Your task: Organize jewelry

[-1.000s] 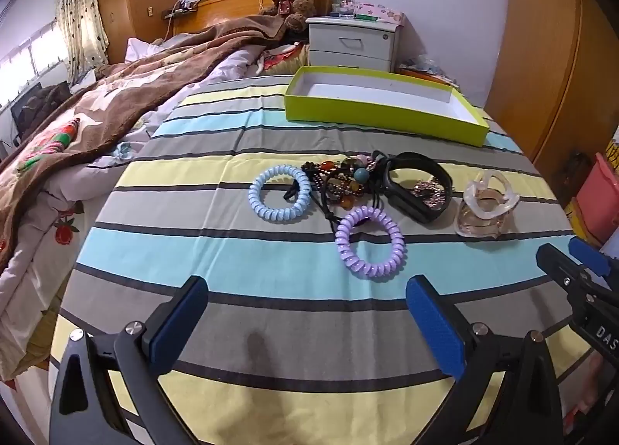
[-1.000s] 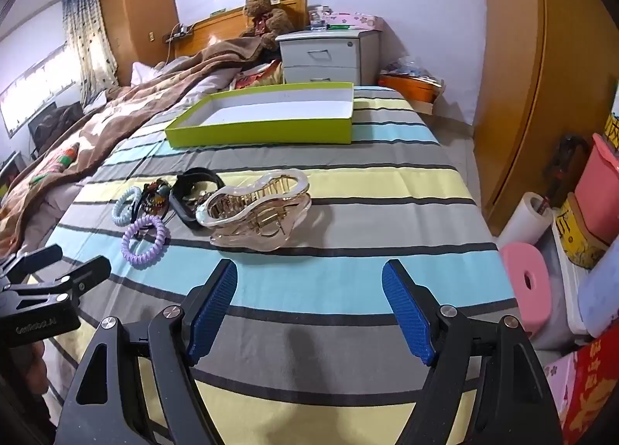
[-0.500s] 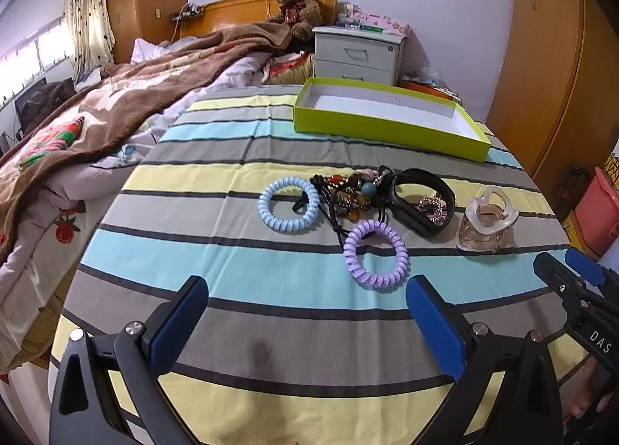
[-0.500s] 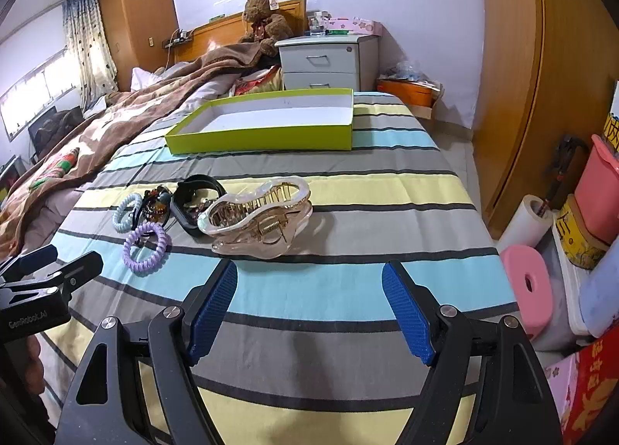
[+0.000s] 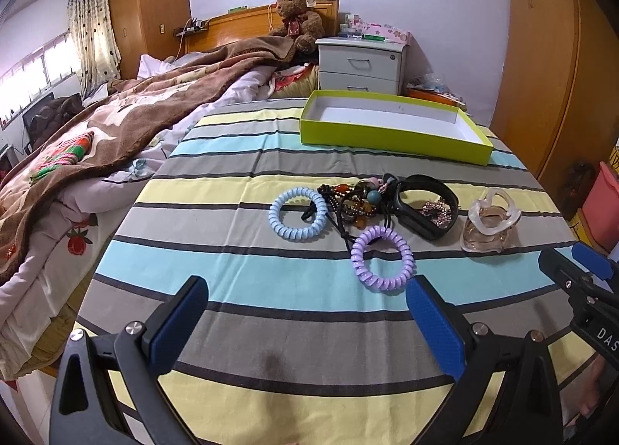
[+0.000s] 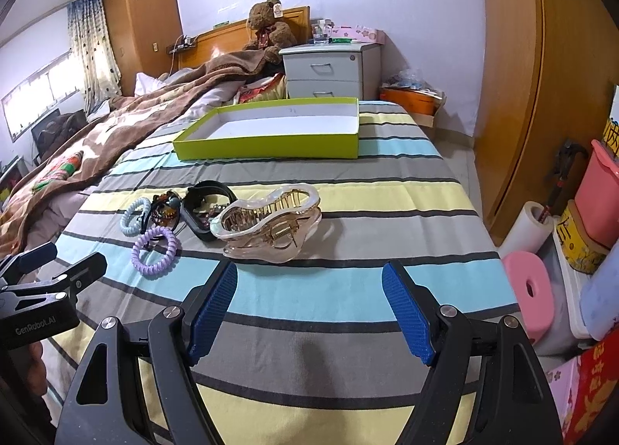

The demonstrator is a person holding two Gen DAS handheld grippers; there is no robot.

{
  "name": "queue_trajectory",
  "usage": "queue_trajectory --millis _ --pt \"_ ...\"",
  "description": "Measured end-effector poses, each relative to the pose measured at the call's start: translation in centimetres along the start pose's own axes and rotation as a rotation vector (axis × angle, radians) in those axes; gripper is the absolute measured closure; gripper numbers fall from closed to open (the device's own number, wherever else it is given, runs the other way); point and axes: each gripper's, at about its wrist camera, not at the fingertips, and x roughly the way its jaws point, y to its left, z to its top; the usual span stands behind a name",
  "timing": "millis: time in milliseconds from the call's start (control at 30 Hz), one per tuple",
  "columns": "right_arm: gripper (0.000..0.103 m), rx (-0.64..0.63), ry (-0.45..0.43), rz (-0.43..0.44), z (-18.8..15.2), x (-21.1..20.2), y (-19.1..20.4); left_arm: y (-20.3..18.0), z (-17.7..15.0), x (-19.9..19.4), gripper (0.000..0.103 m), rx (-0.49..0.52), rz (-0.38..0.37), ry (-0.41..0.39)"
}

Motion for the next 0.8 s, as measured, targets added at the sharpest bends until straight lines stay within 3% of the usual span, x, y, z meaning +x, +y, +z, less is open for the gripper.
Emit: queue_trajectory --millis 800 --pt "0.026 -0.009 -0.005 -0.001 -0.07 -0.52 0.37 0.13 -0.01 -0.66 0.000 -0.002 0.001 -0.002"
